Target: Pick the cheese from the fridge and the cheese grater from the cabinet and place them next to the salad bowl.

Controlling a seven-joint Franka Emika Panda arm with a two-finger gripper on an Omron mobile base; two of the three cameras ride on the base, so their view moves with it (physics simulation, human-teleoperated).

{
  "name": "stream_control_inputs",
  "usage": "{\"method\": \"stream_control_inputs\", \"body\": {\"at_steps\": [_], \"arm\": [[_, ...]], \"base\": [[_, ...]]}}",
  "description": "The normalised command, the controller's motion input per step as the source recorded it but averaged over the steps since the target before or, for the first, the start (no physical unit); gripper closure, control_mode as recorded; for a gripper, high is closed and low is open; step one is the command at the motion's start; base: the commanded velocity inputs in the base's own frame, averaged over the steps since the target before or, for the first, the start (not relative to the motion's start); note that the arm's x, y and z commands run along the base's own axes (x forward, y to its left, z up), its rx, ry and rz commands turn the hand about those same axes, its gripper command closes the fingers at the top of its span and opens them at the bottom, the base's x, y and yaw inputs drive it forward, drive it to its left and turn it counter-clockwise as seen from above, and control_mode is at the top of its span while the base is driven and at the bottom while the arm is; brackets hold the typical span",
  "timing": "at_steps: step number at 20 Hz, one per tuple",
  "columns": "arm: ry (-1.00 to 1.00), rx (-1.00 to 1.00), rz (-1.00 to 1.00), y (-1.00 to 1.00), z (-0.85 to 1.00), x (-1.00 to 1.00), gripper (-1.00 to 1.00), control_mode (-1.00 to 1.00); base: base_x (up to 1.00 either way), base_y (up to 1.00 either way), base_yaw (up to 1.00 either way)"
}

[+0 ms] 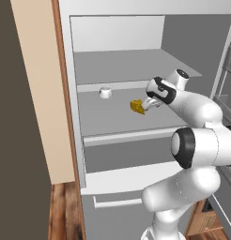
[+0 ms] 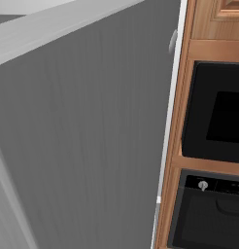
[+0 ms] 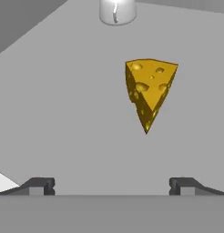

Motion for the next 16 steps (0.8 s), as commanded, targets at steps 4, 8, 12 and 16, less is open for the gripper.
{"method": "stream_control_inputs", "body": {"at_steps": [4, 8, 12, 16], "arm": [[-0.04, 0.00, 0.02, 0.01, -0.19, 0.18, -1.00, -1.00], [-0.09, 0.00, 0.00, 0.03, -0.28, 0.21, -1.00, -1.00], [-0.21, 0.00, 0.00, 0.00, -0.32, 0.14, -1.00, -1.00], [-0.24, 0.03, 0.00, 0.00, -0.05, 0.04, -1.00, -1.00]], "base": [[0.00, 0.00, 0.00], [0.00, 0.00, 0.00], [0.00, 0.00, 0.00], [0.00, 0.00, 0.00]]}}
